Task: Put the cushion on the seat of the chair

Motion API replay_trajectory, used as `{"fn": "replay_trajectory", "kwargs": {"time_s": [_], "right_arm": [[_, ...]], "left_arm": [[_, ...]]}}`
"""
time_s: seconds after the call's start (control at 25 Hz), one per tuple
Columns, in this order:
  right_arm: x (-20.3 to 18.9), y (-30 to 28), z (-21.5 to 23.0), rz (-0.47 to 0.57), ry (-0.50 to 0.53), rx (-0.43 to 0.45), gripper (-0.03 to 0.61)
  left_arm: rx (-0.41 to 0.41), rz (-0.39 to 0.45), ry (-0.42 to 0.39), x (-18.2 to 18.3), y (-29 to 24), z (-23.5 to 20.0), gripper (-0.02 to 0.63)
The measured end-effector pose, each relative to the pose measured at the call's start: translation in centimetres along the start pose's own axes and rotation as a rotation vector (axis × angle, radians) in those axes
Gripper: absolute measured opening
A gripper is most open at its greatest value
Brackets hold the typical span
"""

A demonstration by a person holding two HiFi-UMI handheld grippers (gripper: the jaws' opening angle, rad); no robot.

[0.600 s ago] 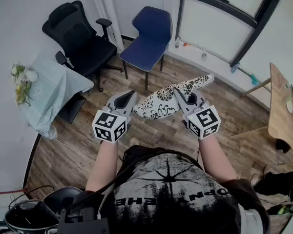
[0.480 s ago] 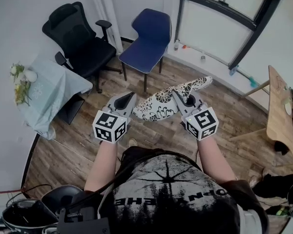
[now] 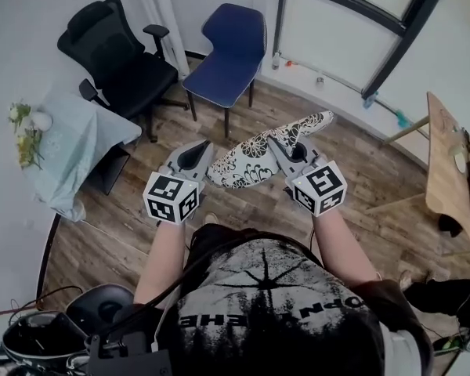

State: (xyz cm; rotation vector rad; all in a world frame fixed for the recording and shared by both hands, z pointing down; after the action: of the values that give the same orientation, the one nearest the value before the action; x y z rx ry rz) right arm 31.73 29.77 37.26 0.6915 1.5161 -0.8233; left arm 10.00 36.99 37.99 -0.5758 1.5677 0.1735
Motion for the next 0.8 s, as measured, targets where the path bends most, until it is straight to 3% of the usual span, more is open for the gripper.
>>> {"fn": "replay_trajectory", "kwargs": {"time_s": [0.52,0.8], "right_arm": [[-1.8,-2.1,0.9,-0.057,-0.011,-0.009,0.026],[-1.9,-5.8,1.4,-0.066,-0.011,-0.021,0.026]], "left_arm": [[-0.023,-0.027,0.039,-1.2,-1.9,-1.6,0.017],[-0.040,-0.033,0.044,-1.1,-3.2,-5.9,0.018]]}}
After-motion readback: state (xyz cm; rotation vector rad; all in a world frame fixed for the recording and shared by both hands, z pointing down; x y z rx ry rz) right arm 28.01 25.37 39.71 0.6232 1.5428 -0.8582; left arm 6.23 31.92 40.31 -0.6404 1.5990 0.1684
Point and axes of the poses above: the fingertips, and each gripper's own axes: y backward along the fingers, z to its right, x out of its top, the point moved 7 cm from there along y, backward along the fingers, and after that the axes turned 6 degrees about -x, right-handed, at the moved point
